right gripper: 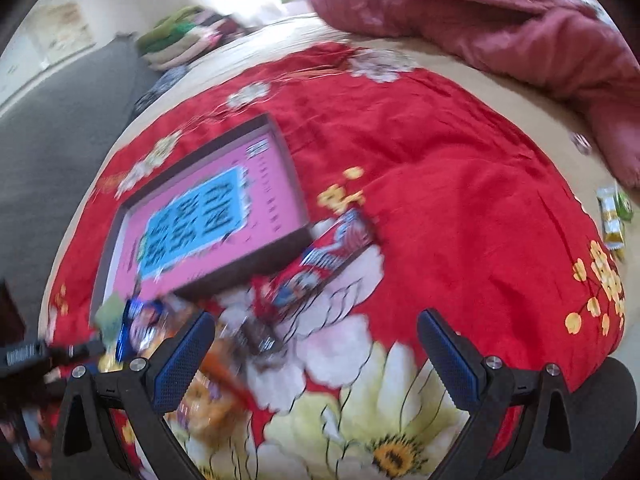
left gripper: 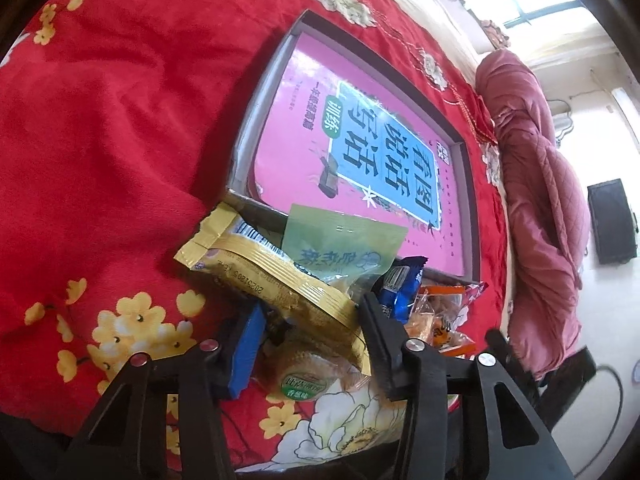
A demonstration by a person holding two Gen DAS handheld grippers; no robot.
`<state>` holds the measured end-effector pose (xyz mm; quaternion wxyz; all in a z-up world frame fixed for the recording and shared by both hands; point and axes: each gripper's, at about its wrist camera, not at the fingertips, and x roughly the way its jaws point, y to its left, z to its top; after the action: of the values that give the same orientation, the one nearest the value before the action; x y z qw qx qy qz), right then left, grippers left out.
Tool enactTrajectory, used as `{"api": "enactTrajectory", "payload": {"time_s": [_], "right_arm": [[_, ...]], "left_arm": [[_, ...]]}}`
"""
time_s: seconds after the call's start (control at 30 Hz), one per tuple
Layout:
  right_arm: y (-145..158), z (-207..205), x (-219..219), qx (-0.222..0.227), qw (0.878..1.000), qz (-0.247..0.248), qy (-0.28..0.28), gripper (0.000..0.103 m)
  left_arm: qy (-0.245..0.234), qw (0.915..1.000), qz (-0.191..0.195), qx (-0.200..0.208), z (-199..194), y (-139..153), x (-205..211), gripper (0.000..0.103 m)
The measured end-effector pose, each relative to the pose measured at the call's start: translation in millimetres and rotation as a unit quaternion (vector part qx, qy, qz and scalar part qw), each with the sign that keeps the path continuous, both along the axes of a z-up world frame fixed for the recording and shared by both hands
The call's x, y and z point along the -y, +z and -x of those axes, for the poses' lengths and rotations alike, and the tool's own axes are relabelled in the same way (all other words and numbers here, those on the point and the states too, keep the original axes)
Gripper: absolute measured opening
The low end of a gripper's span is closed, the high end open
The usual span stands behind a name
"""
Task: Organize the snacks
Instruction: 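Grasp the red-and-white tube candy with right tool while left grasps yellow foil packet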
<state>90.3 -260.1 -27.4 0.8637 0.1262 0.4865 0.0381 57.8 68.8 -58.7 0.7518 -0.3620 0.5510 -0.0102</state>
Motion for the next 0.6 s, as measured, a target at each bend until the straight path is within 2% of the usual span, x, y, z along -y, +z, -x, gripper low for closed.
{"api": "enactTrajectory", "payload": {"time_s": [0.2, 0.27, 0.3, 0.4, 0.5, 0.53, 0.6], "right_arm": [[-20, -26, 4, -0.036, 0.998, -0.034, -0.029, 0.084], [-28, -32, 1, -0.048, 0.998, -0.032, -0.028, 0.069], [-31, -33, 0, -0.052, 0.998, -0.033, -0.028, 0.066], [-37, -38, 2, -0.049, 0.997, -0.044, -0.031, 0.059], [-40, -42, 4, -0.044, 0.996, -0.066, -0.028, 0.047], [-41, -44, 2, -0.044, 0.997, -0.067, -0.024, 0.041], [-43, -47, -4, -0.042, 0.997, -0.066, -0.011, 0.034]], "left_arm": [[-0.004, 0.9999, 0.008, 0.006, -1, -2, -1, 0.047], [-0.003, 0.9999, 0.013, 0.008, -1, -3, -2, 0.046], [-0.004, 0.9999, 0.013, 0.009, -1, -3, -2, 0.046], [-0.004, 0.9998, 0.017, 0.012, -1, -4, -2, 0.046], [-0.002, 0.9997, 0.022, 0.013, -1, -5, -3, 0.046], [-0.002, 0.9996, 0.022, 0.014, -2, -5, -3, 0.046], [-0.003, 0.9997, 0.021, 0.015, -2, -6, -2, 0.046]]}}
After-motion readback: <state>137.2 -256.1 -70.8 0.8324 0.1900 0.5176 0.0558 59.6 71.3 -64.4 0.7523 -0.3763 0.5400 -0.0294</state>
